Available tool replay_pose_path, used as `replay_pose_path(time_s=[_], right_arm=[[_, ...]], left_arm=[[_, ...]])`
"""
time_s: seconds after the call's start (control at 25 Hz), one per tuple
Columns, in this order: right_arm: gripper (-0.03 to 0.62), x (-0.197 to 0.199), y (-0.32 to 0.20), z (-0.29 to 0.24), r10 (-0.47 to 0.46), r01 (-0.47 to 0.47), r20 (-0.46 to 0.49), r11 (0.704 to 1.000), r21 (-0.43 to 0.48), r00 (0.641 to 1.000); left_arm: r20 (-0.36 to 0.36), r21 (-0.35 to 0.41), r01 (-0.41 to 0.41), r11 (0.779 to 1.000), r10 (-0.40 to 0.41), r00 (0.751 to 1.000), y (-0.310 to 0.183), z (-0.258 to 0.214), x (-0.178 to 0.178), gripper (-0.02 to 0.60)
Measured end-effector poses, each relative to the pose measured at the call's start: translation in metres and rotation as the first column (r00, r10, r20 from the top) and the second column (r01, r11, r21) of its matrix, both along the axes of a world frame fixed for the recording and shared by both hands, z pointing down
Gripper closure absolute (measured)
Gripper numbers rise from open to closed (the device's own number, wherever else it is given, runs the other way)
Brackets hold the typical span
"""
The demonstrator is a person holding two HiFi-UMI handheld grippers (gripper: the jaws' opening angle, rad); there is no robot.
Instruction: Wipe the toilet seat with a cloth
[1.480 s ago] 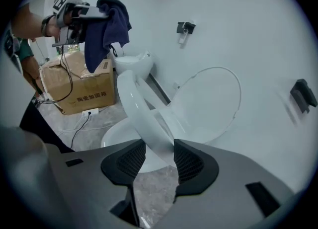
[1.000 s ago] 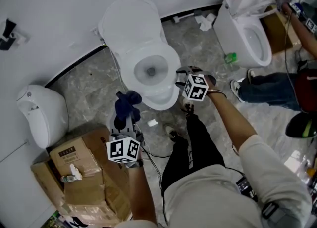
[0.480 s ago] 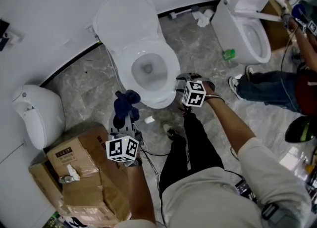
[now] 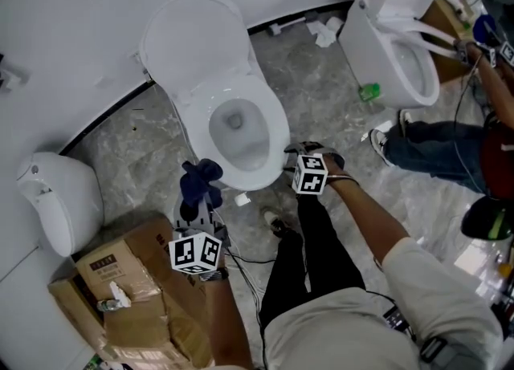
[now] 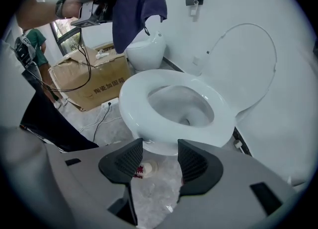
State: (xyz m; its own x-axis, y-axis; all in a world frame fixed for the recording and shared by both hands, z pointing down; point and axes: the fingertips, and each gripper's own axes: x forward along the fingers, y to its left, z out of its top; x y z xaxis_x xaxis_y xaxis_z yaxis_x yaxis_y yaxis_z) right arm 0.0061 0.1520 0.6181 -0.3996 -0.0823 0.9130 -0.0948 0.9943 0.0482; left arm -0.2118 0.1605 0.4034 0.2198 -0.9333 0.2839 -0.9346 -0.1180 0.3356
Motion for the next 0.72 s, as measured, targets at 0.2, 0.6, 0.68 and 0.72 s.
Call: replay_pose_path(time_s=[0.2, 0.6, 0.68, 0.72], right_arm=[[0.364, 0.005, 0.011, 0.023, 0.001, -0.001, -0.025, 1.000, 0.010, 1.000], [0.364, 0.010, 0.022, 0.074, 0.007, -0.009, -0.047, 0.999, -0.049, 0.999], [0.364, 0.011, 0.021, 0.082, 0.009, -0.013, -0.048, 0.998, -0.067, 0.999], [0.364, 0.011, 0.021, 0.085, 0.006, -0.009, -0.050, 0.997, -0.075, 0.999]], left_arm=[[0.003, -0.017, -0.003, 1.000, 0.003, 1.000, -0.010, 0.007, 0.004, 0.544], [0.019, -0.006, 0.007, 1.000, -0.007, 1.000, -0.046, 0.031, 0.001, 0.544], [0.020, 0.005, 0.019, 1.000, -0.019, 1.000, -0.057, 0.037, -0.001, 0.544], [0.025, 0.008, 0.023, 1.000, -0.023, 0.999, -0.063, 0.041, -0.001, 0.545]])
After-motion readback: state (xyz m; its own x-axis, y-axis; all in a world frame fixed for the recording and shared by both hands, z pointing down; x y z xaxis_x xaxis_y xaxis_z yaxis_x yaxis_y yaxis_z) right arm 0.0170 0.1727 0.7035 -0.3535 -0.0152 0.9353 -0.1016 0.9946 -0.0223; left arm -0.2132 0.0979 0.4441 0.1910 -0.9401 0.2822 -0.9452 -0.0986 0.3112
